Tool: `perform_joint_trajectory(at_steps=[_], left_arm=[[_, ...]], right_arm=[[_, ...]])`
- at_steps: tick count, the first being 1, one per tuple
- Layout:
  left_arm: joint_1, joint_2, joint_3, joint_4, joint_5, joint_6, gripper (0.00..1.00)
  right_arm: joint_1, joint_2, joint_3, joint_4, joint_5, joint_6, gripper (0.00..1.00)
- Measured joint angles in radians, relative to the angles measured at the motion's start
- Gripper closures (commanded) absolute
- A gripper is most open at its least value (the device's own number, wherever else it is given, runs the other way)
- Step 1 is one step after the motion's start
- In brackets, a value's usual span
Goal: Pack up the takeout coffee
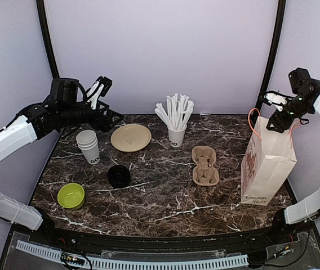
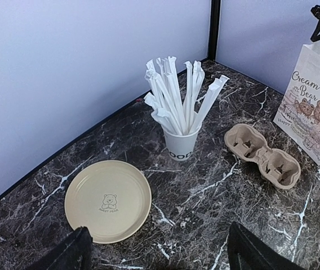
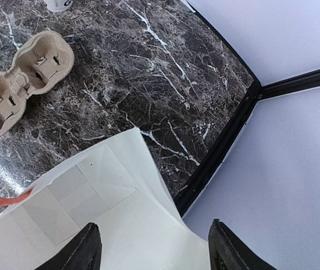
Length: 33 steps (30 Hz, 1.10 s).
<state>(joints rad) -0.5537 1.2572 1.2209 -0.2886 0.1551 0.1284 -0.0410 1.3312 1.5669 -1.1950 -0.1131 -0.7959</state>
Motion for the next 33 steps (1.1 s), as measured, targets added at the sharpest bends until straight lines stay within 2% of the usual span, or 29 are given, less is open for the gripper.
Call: perform_joint_trajectory(at_steps=[9,15,29,33], left_arm=[[0.0,-0.032,-0.027,0.031,0.008,0.013,0.12],[0.0,-0.061,-0.046,0.043,0.018,0.019,0.12],[0.0,-0.09,-0.059,0.064,0.032,0.023,0.12],[0.0,-0.089,-0.066,0.063,0.031,0.026,0.12]], right_arm=[[0.018,0.116,0.051,0.095,0.051,0.008,0.38],[0.082,0.166,0.053,0.172,0.083,0.009,0.38],[0.117,0.318,0.116,0.37,-0.093,0.116,0.39],[0.117,0.386,0.2,0.397,-0.112,0.148,0.4]])
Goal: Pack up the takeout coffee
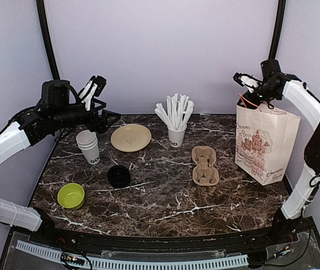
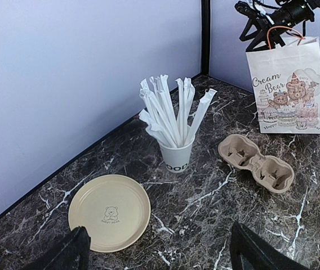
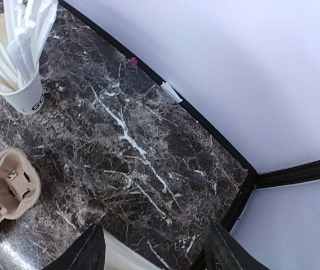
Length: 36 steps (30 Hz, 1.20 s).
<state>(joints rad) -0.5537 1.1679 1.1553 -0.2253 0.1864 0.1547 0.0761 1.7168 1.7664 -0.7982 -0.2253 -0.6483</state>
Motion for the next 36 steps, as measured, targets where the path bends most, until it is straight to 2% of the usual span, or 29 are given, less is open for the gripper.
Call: perform_joint_trajectory(at_steps=[10,14,18,25,27,31,36], left_arm=[[0.0,0.012,-0.003,0.001,-0.007,0.018,0.11],[0.0,0.014,-0.007,0.0,-0.012,0.019,0.11],[0.0,0.019,-0.008,0.0,-0.011,0.019,0.11],[0.0,0.056,-0.008,0.0,-0.006,0.018,0.11],[0.0,0.069,-0.008,-0.001,-0.003,0.017,0.11],[0.0,0.076,-0.008,-0.005,-0.003,0.017,0.11],[0.0,0.076,-0.008,-0.008,-0.005,0.017,0.11]], right_arm=[[-0.002,0.003,0.025,0.065,0.018,0.058,0.41],[-0.01,-0.078,-0.015,0.029,0.024,0.083,0.4],[-0.021,-0.175,0.0,-0.023,0.042,0.13,0.27],[-0.058,-0.383,-0.103,-0.048,0.084,0.19,0.24],[-0.078,-0.4,-0.119,-0.061,0.082,0.198,0.26],[-0.122,-0.416,-0.152,-0.115,0.101,0.193,0.4],[-0.151,-0.389,-0.155,-0.219,0.148,0.179,0.49]])
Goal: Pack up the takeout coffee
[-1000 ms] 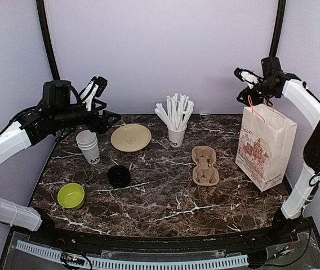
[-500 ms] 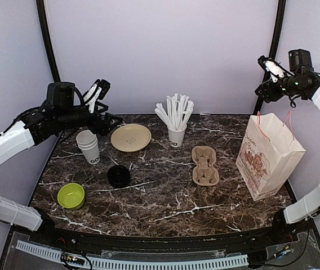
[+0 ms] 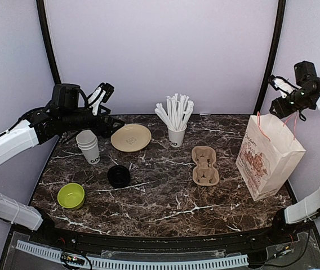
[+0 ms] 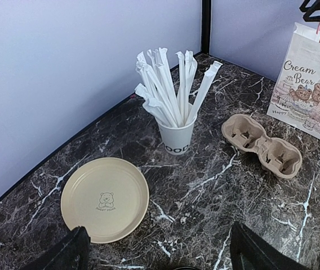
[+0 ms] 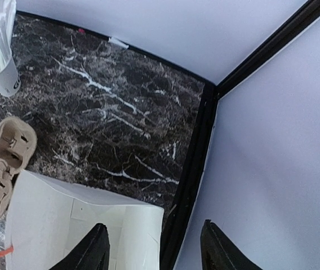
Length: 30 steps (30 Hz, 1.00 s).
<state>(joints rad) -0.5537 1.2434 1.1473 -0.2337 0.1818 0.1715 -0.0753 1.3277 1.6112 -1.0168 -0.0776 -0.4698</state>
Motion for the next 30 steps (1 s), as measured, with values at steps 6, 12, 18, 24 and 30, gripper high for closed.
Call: perform_joint_trajectory(at_steps=[6,12,18,24,30], left_arm=[[0.0,0.0,0.0,0.0,-0.003,0.0,0.11],[0.0,0.0,0.0,0.0,-0.003,0.0,0.11],[0.0,0.0,0.0,0.0,-0.002,0.0,0.11],[0.0,0.0,0.0,-0.001,-0.003,0.0,0.11],[0.0,0.003,0.0,-0.001,-0.006,0.0,0.11]], right_arm=[[-0.016,0.047,-0.009,-0.099,0.065,-0.025,0.64],[-0.019,0.085,-0.009,-0.146,0.074,-0.035,0.93],[-0.019,0.146,0.033,-0.16,0.037,-0.046,1.0],[-0.019,0.247,0.177,-0.167,-0.064,-0.034,1.0],[-0.018,0.365,0.341,-0.165,-0.189,-0.003,1.0]])
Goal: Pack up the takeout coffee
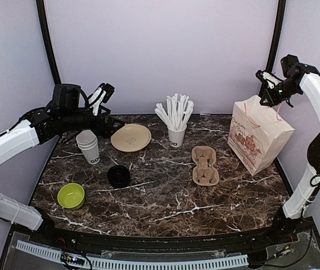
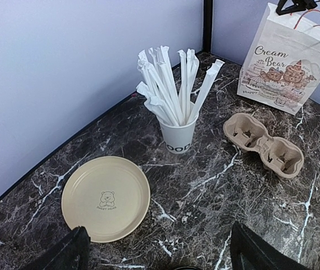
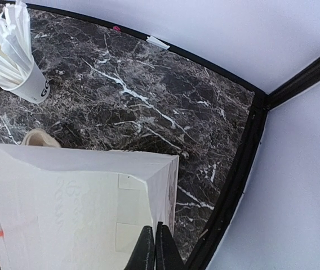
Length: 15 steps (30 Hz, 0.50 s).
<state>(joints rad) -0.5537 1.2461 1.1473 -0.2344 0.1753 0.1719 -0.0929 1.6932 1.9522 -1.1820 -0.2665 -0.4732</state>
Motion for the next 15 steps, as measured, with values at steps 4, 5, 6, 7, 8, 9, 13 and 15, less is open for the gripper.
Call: perform_joint_trajectory(at_steps=[4,5,6,7,8,9,13,15], left_arm=[[0.0,0.01,0.0,0.0,-0.005,0.0,0.11],[0.0,0.013,0.0,0.0,-0.006,0.0,0.11],[0.0,0.015,0.0,0.0,-0.008,0.0,0.11],[0.0,0.018,0.0,0.0,-0.01,0.0,0.11],[0.0,0.021,0.0,0.0,-0.011,0.001,0.11],[0.0,0.022,0.0,0.0,-0.013,0.001,0.12],[0.0,0.032,0.0,-0.001,-0.025,0.001,0.11],[0.0,0.039,0.0,-0.001,-0.035,0.001,0.11]], right_arm=[[0.013,0.079,0.048,0.016,-0.044,0.025,1.0],[0.017,0.101,0.058,0.022,-0.052,0.032,1.0],[0.022,0.125,0.072,0.023,-0.058,0.039,1.0],[0.025,0.145,0.087,0.024,-0.065,0.042,1.0],[0.029,0.169,0.107,0.024,-0.076,0.047,1.0],[0.034,0.19,0.123,0.026,-0.085,0.053,1.0],[0.045,0.231,0.166,0.026,-0.137,0.069,1.0],[0.053,0.239,0.185,0.026,-0.168,0.074,1.0]])
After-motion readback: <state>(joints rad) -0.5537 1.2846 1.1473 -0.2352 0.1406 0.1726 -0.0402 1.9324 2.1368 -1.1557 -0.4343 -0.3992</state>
